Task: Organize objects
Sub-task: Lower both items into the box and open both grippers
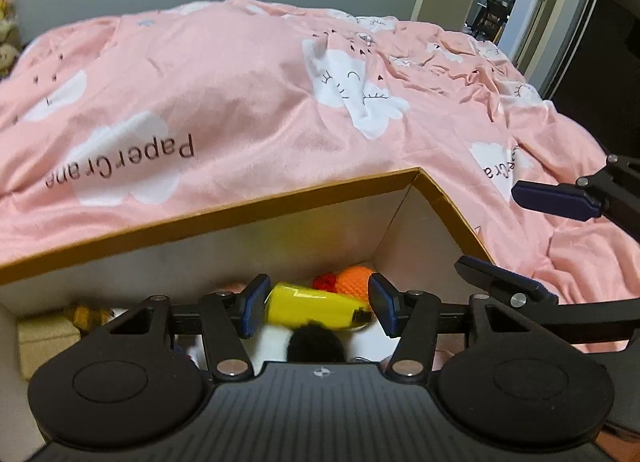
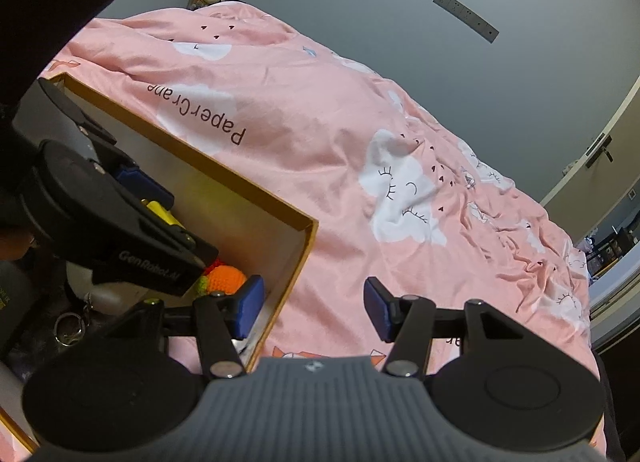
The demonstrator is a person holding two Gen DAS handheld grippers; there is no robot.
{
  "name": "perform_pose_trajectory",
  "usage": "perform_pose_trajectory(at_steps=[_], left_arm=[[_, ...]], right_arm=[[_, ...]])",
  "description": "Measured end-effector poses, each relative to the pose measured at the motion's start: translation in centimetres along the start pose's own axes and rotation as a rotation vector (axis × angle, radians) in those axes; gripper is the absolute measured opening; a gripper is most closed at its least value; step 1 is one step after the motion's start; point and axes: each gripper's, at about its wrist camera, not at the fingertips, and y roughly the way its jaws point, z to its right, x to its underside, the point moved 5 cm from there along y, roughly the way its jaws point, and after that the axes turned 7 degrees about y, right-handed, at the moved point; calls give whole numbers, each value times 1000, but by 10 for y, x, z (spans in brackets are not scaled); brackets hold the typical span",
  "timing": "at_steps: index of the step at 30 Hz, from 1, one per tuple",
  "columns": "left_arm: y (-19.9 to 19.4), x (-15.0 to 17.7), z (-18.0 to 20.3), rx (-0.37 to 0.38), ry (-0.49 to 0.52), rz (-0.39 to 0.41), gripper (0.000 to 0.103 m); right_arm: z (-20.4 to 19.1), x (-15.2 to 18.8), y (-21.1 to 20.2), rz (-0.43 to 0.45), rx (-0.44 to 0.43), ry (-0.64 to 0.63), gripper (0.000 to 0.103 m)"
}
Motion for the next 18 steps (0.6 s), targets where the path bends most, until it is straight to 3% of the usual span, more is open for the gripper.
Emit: perform_pose_trajectory(at_steps=[4, 11, 18], left_arm=[[-3, 1, -3, 24, -40, 10, 70], [-23, -1, -3, -18, -51, 55, 71], [-86, -7, 1, -128, -68, 230, 71]], right_arm=[[0, -1, 0, 1, -1, 0, 57], [1, -2, -7, 2, -1, 11, 57], [3, -5, -41, 26, -36, 66, 64]])
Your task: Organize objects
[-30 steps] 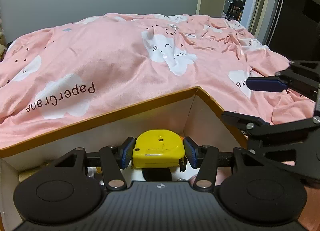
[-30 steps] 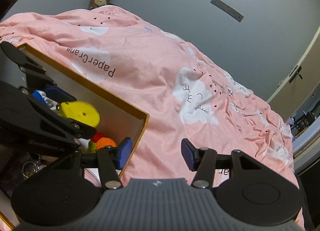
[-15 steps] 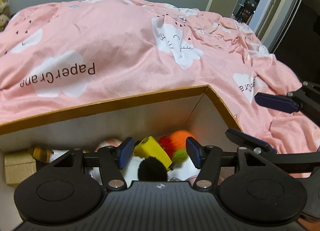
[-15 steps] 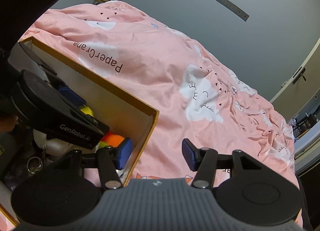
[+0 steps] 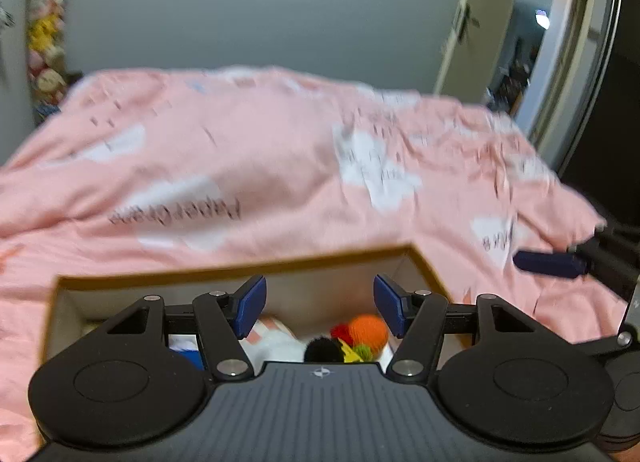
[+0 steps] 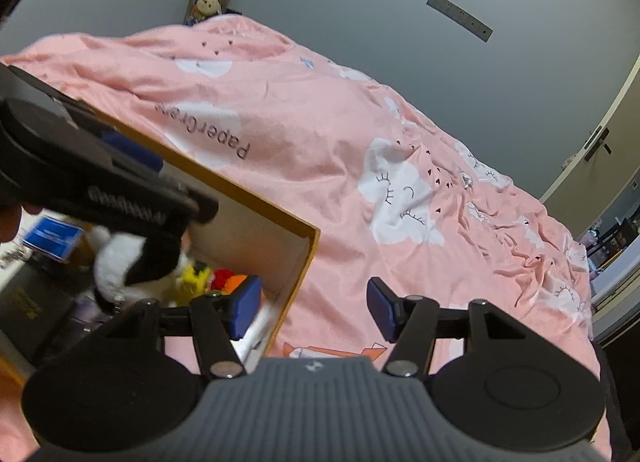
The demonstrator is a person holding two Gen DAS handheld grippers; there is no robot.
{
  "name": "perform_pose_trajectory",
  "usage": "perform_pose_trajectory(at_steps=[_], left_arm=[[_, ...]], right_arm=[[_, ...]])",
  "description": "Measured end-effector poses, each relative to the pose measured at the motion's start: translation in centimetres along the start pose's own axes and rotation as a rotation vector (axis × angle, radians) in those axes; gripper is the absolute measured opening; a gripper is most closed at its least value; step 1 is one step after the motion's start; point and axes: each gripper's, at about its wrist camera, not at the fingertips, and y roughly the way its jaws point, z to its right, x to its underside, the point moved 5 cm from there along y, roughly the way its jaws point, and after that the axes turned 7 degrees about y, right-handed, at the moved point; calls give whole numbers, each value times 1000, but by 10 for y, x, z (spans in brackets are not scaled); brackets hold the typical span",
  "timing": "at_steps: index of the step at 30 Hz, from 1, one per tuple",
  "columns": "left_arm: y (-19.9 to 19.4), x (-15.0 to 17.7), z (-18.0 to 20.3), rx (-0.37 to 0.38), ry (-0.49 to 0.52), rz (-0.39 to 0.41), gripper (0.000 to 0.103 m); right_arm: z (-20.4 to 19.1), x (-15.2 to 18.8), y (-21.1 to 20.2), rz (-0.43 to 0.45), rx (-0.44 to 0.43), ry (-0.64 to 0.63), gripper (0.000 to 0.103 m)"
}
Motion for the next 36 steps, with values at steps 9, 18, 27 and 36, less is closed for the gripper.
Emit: perform_pose_trajectory(at_steps=[9, 18, 27, 36], left_arm=[[-102, -11, -4, -196, 40, 202, 71], [-181, 1, -5, -327, 128, 306, 76], [-201, 56, -18, -316, 97, 188, 81], [-198, 107, -34, -318, -67, 96, 85]], right_arm=[[-2, -12, -76, 85, -126, 182, 74], [-25, -16, -152, 277, -190, 313, 81], [-57, 11, -194, 375, -242, 447, 87], [-91, 67, -182, 280, -156, 437, 93]])
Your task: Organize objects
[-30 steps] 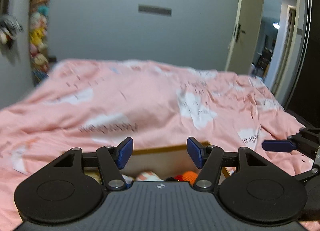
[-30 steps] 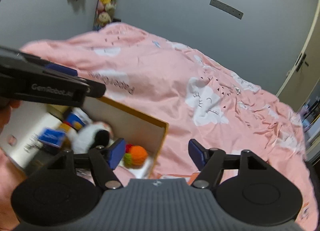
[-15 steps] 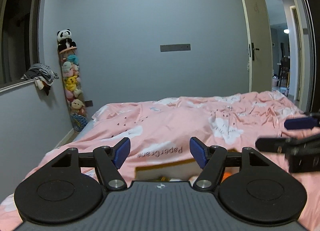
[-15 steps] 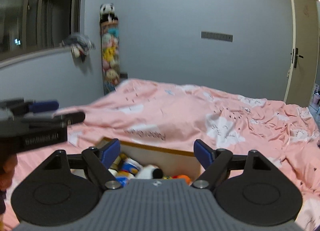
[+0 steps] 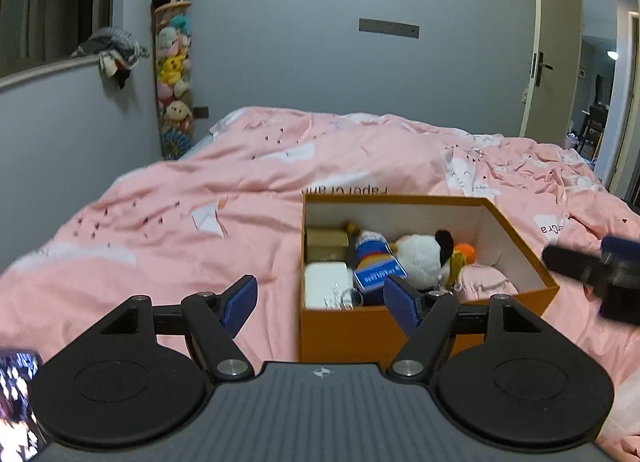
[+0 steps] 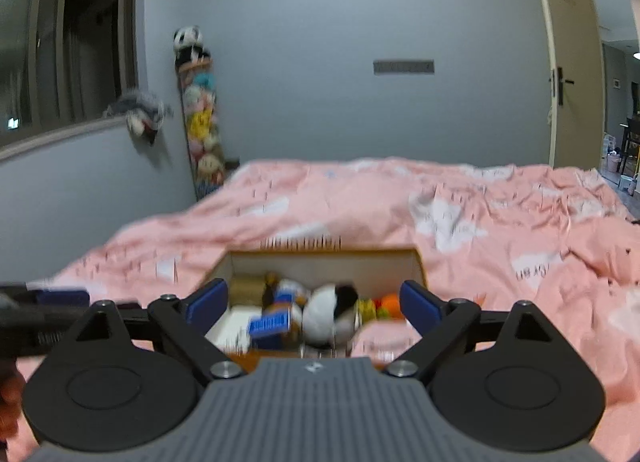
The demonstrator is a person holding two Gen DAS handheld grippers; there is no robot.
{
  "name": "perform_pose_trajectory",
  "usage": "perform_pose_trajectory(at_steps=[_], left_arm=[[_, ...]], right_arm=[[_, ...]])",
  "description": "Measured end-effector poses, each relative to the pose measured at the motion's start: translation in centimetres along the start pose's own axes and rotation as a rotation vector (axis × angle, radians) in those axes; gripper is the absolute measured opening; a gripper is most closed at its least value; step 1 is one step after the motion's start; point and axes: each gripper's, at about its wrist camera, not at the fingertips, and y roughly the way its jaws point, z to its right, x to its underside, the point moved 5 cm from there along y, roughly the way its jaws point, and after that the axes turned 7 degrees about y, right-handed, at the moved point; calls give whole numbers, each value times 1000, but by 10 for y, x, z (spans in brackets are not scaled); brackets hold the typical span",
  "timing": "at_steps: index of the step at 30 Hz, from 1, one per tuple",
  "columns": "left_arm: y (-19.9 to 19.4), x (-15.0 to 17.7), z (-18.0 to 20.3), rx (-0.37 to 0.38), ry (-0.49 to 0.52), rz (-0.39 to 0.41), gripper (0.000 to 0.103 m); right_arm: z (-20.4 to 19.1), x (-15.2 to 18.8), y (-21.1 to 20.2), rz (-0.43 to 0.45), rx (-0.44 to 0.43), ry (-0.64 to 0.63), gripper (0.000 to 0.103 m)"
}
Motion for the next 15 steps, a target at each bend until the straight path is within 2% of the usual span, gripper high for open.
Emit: perform_pose_trajectory(at_steps=[2, 7, 12, 15], left_arm=[[1, 5, 1, 16, -19, -3, 91], [6, 16, 11, -5, 3, -7, 91], [15, 28, 14, 2, -39, -34, 91], [21, 31, 16, -7, -30, -54, 91]], right_arm=[[0, 11, 5, -43, 21, -10, 93], [9, 24, 18, -83, 17, 23, 93], [19, 34, 28, -105, 57, 18, 93], [26, 40, 38, -145, 63, 44, 94]])
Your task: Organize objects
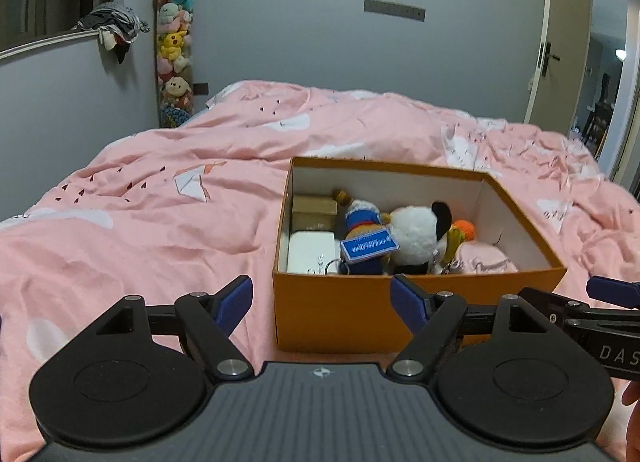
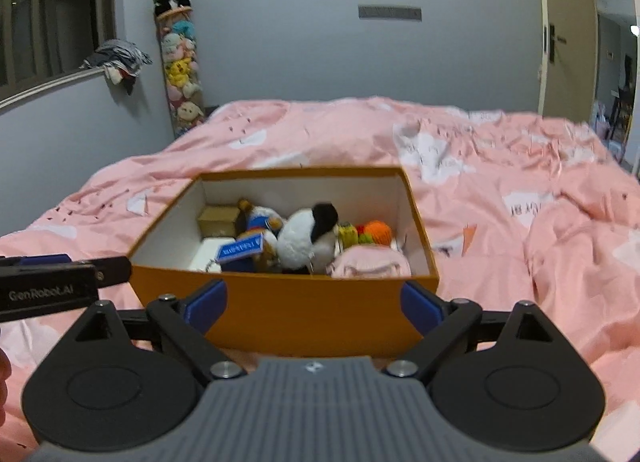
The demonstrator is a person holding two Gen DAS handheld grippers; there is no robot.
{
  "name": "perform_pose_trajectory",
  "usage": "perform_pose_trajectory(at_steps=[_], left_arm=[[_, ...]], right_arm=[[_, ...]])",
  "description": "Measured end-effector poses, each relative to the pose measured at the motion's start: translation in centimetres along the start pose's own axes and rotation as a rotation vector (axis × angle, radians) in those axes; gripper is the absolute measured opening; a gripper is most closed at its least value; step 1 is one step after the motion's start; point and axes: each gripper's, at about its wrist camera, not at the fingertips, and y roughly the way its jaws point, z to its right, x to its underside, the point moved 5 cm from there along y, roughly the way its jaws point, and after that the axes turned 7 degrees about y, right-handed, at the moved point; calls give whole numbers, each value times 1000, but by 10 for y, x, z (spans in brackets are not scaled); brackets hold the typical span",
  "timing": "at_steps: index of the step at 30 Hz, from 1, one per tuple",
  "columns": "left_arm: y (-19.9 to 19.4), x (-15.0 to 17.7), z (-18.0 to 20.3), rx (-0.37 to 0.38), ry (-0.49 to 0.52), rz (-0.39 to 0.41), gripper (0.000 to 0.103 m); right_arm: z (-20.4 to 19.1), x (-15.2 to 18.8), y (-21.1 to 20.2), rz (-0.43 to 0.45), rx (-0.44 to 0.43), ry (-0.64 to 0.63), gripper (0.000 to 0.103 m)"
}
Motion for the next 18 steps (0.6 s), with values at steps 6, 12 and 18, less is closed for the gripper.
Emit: perform_pose_trajectory(at_steps=[6, 12, 18], left_arm=[[3, 5, 2, 11, 3, -22, 91], [2, 6, 2, 8, 12, -30, 91], [1, 5, 2, 0, 21, -26, 91]], right_arm=[[5, 7, 10, -33, 10, 8, 94], [1, 8, 10, -37, 1, -8, 94], [2, 7, 9, -35, 0, -10, 94]])
